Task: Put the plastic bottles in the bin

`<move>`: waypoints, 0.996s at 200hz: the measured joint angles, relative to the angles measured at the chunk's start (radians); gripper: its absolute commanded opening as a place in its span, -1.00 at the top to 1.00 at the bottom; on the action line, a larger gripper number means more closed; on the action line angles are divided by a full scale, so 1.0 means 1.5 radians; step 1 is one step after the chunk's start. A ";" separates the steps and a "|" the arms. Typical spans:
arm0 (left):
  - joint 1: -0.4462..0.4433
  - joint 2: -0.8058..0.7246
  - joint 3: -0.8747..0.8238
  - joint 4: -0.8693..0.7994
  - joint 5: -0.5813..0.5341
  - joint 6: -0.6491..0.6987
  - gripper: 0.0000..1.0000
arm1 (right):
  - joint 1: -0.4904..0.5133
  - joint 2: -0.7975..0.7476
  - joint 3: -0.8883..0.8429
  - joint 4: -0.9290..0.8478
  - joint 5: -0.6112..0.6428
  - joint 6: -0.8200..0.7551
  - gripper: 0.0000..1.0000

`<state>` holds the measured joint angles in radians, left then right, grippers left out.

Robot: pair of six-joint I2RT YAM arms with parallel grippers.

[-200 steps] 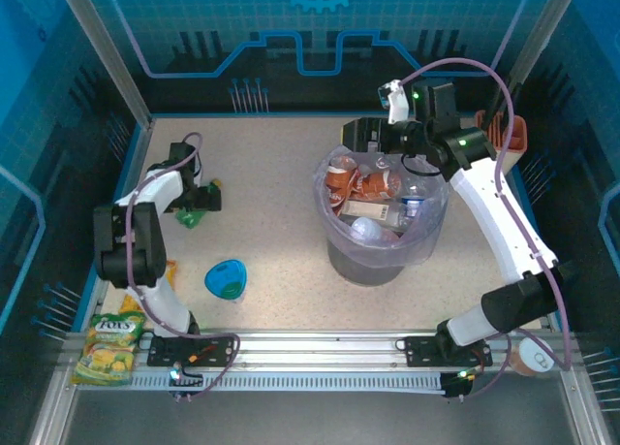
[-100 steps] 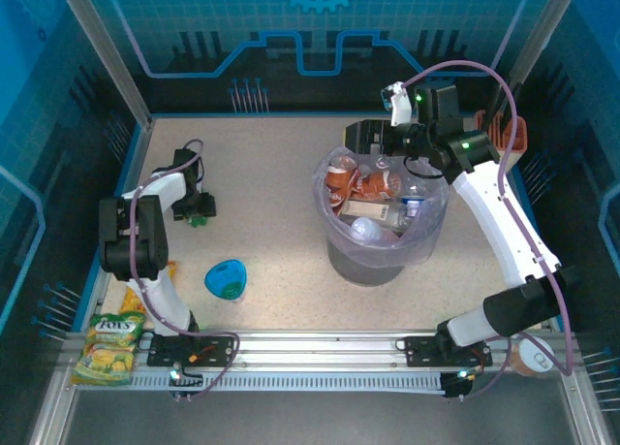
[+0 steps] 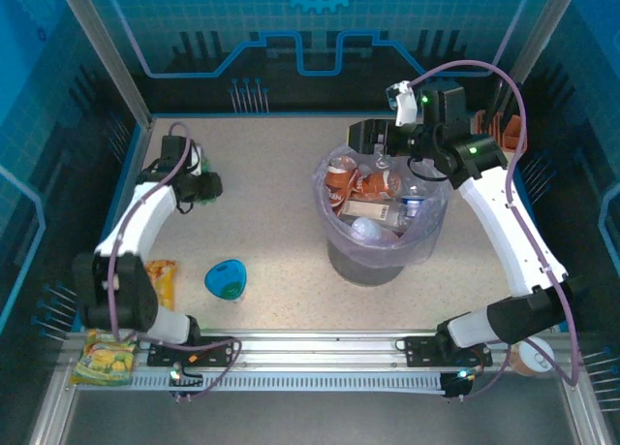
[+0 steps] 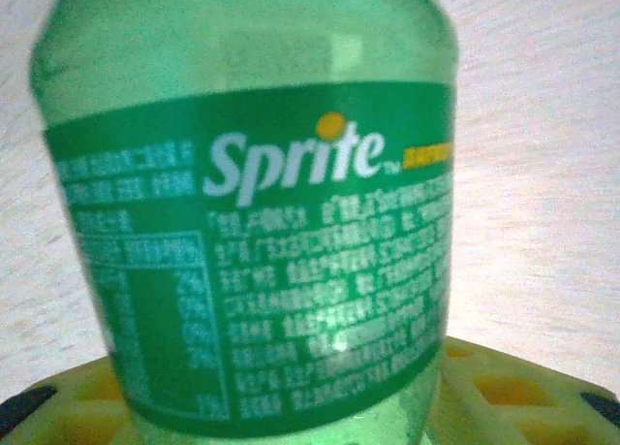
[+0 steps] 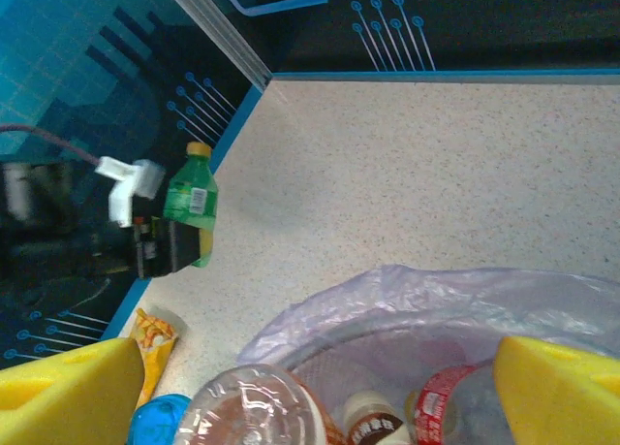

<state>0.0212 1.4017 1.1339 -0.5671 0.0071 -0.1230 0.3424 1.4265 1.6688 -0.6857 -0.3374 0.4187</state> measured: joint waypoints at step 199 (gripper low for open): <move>-0.326 -0.097 0.100 0.199 0.309 -0.128 0.26 | 0.122 0.135 0.057 0.216 -0.160 0.169 -0.60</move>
<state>-0.4679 1.2568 1.2842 -0.2691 0.4706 -0.3157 0.5247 1.6295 1.7542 -0.3618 -0.5781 0.6720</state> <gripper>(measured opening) 0.506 0.834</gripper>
